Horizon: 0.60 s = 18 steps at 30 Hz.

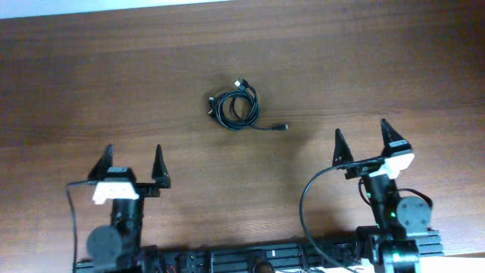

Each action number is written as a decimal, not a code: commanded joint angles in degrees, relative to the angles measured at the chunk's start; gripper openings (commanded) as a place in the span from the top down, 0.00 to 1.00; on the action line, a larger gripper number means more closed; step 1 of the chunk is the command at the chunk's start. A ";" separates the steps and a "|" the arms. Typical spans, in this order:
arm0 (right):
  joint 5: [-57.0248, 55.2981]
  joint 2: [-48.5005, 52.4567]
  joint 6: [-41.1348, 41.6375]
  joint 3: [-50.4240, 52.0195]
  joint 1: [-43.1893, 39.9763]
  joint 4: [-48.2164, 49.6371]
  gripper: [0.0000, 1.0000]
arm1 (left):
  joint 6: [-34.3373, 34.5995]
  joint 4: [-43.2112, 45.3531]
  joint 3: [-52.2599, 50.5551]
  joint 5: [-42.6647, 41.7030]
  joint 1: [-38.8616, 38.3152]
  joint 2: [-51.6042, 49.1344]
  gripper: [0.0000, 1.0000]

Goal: Untangle cables
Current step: 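Raise both arms and move the left gripper toward the black cable bundle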

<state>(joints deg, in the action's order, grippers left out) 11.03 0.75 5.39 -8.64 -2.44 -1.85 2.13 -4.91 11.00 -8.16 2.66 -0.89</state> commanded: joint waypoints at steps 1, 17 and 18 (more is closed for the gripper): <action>2.27 1.11 1.14 -9.75 -0.22 -7.17 0.01 | 1.75 -7.19 13.27 -3.69 0.22 -2.67 0.01; 12.28 30.86 1.11 -55.67 -0.22 -67.95 0.01 | 1.70 -57.94 57.07 -13.92 0.22 -29.07 0.01; 14.25 32.39 1.11 -56.94 -0.22 -69.18 0.01 | 1.70 -58.69 57.31 -15.34 0.22 -29.16 0.01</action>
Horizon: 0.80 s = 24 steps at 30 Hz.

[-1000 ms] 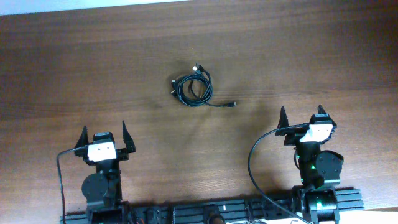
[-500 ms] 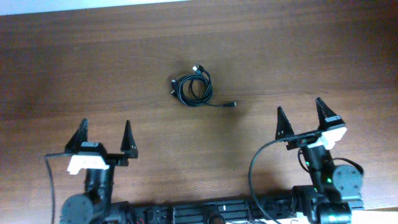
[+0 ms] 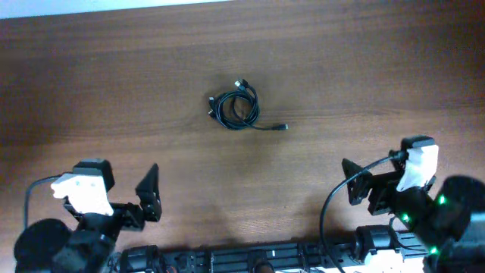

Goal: Untangle cables
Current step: 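Raise both arms and move the left gripper toward the black cable bundle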

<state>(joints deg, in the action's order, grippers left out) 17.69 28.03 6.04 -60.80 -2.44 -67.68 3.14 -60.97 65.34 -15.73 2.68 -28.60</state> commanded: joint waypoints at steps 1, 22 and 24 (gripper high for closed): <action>10.40 6.71 0.48 -5.90 -0.22 -3.82 0.01 | 0.70 -3.28 2.97 -8.92 0.20 -1.44 0.01; 23.45 19.12 -1.73 -6.67 -0.22 8.48 0.01 | 0.74 1.11 -0.46 -12.61 0.20 -9.22 0.01; 24.55 19.10 -1.73 -6.67 -0.22 11.10 0.01 | 0.72 4.15 -0.55 -12.61 0.13 -14.80 0.00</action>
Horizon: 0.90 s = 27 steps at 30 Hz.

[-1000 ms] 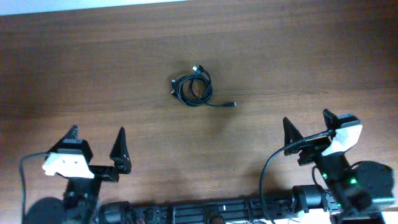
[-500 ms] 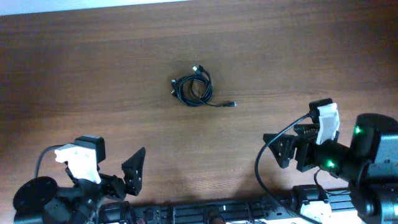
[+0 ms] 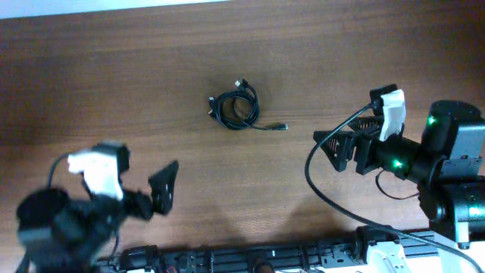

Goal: Untangle cables
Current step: 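Raise both arms and move the left gripper toward the black cable bundle, then grasp the black cable bundle with the left gripper and lift it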

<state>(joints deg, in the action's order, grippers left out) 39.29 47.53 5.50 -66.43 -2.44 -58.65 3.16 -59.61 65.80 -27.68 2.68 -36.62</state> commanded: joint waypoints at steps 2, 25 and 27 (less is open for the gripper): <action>2.99 -0.39 -1.22 -1.03 -0.22 3.15 0.01 | 0.68 5.53 -1.01 -0.92 -0.22 -10.62 0.05; 10.05 -0.39 -3.78 -1.03 -0.22 1.03 0.01 | -9.05 37.77 -0.98 16.46 -22.23 -59.98 0.09; 10.05 -0.39 -3.78 -1.03 -0.22 0.48 0.01 | -8.90 39.69 -0.98 16.57 -22.51 -60.26 0.09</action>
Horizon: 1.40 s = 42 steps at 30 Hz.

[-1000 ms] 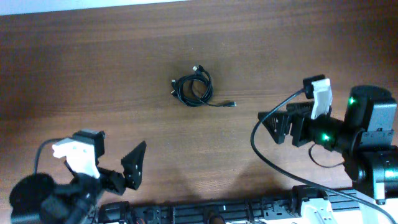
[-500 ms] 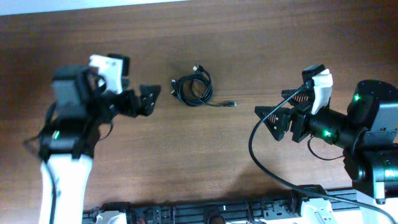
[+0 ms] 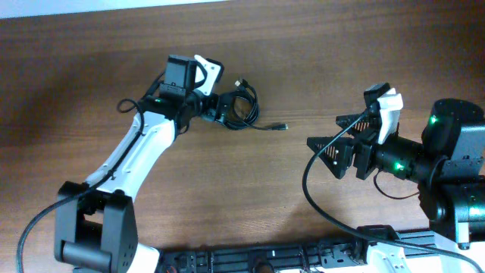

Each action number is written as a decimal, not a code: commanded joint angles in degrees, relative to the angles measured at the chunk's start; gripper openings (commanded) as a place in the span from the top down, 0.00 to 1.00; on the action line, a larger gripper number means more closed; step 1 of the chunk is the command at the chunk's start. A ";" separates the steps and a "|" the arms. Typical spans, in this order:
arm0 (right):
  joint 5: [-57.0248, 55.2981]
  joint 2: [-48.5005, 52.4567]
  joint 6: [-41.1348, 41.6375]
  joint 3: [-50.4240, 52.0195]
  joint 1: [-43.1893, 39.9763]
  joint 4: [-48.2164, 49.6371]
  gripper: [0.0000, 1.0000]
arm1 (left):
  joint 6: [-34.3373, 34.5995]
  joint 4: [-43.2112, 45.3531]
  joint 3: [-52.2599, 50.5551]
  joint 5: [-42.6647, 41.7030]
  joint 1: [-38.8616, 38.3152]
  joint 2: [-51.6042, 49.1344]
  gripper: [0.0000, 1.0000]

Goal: Untangle cables
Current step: 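Grasp the black cable bundle with the left gripper and lift it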

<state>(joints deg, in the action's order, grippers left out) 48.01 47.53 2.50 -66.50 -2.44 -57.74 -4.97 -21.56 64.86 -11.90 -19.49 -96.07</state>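
Observation:
A black cable bundle (image 3: pixel 244 108) lies coiled at the table's far middle, with one loose plug end (image 3: pixel 282 127) trailing to its right and another small plug sticking up at its top. My left gripper (image 3: pixel 220 108) has reached over to the coil's left edge; its dark fingers look spread on either side of that edge and partly hide it. My right gripper (image 3: pixel 324 130) hovers to the right of the loose plug, pointing left, open and empty.
The brown wooden table (image 3: pixel 364 53) fills the overhead view. The left arm's white links (image 3: pixel 140 155) stretch diagonally from the near left. The right arm's body (image 3: pixel 447 159) and its black supply cable (image 3: pixel 314 201) occupy the near right.
My left gripper has moved from the near left of the table up to the coil's left edge. My right gripper has stayed about where it was, right of the plug end, still open.
Both grippers first stood open at the near edge, pointing away, with the coil untouched. Then both arms were turned, still low. Then the right one was right of the coil. Now the left one is at the coil, which lies where it lay.

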 commanded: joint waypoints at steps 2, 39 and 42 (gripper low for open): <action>1.33 -0.39 -0.81 -0.96 -0.22 -0.79 0.01 | -0.44 2.62 -0.07 0.81 -0.35 -0.81 0.14; -8.07 -0.07 -6.14 -0.96 -0.22 -3.21 0.01 | 8.24 8.61 4.13 -9.46 -0.72 -6.10 1.00; -7.52 0.48 -5.99 -0.96 -0.22 -4.09 0.01 | 8.22 6.58 5.60 -9.31 -0.59 0.00 1.00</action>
<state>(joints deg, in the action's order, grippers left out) 42.78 47.59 -2.39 -66.50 -2.44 -61.21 2.15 -14.24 66.48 -17.52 -19.88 -105.80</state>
